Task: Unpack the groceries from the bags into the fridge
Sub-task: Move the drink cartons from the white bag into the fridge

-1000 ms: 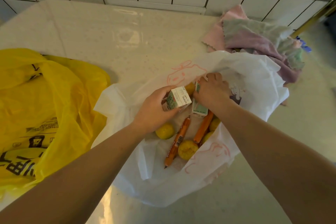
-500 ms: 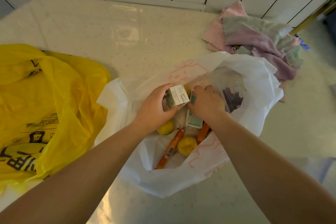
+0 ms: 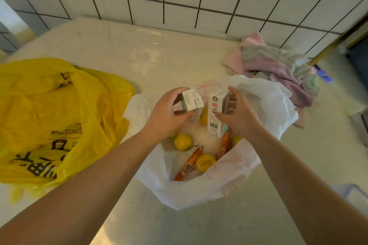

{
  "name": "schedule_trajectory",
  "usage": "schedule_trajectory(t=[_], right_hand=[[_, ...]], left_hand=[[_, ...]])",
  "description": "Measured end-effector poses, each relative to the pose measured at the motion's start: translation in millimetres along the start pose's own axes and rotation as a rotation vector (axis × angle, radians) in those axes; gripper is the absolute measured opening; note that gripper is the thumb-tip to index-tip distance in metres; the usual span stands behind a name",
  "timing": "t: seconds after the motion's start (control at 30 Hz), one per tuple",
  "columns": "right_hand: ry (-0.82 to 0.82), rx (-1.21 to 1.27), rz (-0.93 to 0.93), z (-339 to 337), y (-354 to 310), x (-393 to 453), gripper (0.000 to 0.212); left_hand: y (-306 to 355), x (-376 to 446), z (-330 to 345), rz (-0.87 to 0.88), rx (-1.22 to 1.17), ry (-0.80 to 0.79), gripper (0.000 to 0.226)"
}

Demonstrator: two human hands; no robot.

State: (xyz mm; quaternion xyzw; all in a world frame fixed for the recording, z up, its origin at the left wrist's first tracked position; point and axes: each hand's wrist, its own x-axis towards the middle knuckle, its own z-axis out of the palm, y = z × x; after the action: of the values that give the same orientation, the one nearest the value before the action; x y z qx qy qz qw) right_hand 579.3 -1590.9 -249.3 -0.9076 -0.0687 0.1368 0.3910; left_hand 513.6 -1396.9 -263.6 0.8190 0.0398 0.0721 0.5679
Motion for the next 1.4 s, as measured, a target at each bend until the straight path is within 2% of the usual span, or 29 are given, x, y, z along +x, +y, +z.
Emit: schedule_trajectory(t=[0.17, 0.3, 0.43, 0.53, 0.67, 0.9, 1.17, 1.4], right_hand=[[-0.067, 0.183, -0.250, -25.9, -52.4, -19.7, 0.067], [-0.175, 0.220, -0.411, -27.0, -106.5, -39.5, 0.067], [-0.347, 0.238, -0.547, 1.7, -154.7, -63.6, 0.067], [-0.510, 0.271, -0.637, 38.3, -191.1, -90.4, 0.065], [-0.705, 0.270, -0.723, 96.6, -236.7, -137.5, 0.066], [-0.961, 0.267, -0.859, 205.7, -316.0, -241.4, 0.059], [-1.122, 0.277, -0.927, 340.5, -405.5, -370.4, 0.060], [-1.213, 0.274, -1.029, 445.2, -482.7, -452.9, 0.055]], left_hand=[[50.5, -22.1, -39.0, 0.028, -0.065, 0.120, 0.055], [81.1, -63.8, -74.2, 0.011, -0.062, 0.306, 0.054], [96.1, -122.7, -113.1, -0.036, -0.005, 0.510, 0.056], [97.5, -178.7, -146.1, -0.069, 0.020, 0.662, 0.056], [92.9, -263.2, -192.4, -0.138, 0.044, 0.762, 0.054], [79.1, -408.6, -265.2, -0.240, 0.129, 1.022, 0.056], [61.0, -565.6, -370.7, -0.302, 0.225, 1.182, 0.055], [40.6, -664.4, -467.6, -0.331, 0.233, 1.283, 0.061]])
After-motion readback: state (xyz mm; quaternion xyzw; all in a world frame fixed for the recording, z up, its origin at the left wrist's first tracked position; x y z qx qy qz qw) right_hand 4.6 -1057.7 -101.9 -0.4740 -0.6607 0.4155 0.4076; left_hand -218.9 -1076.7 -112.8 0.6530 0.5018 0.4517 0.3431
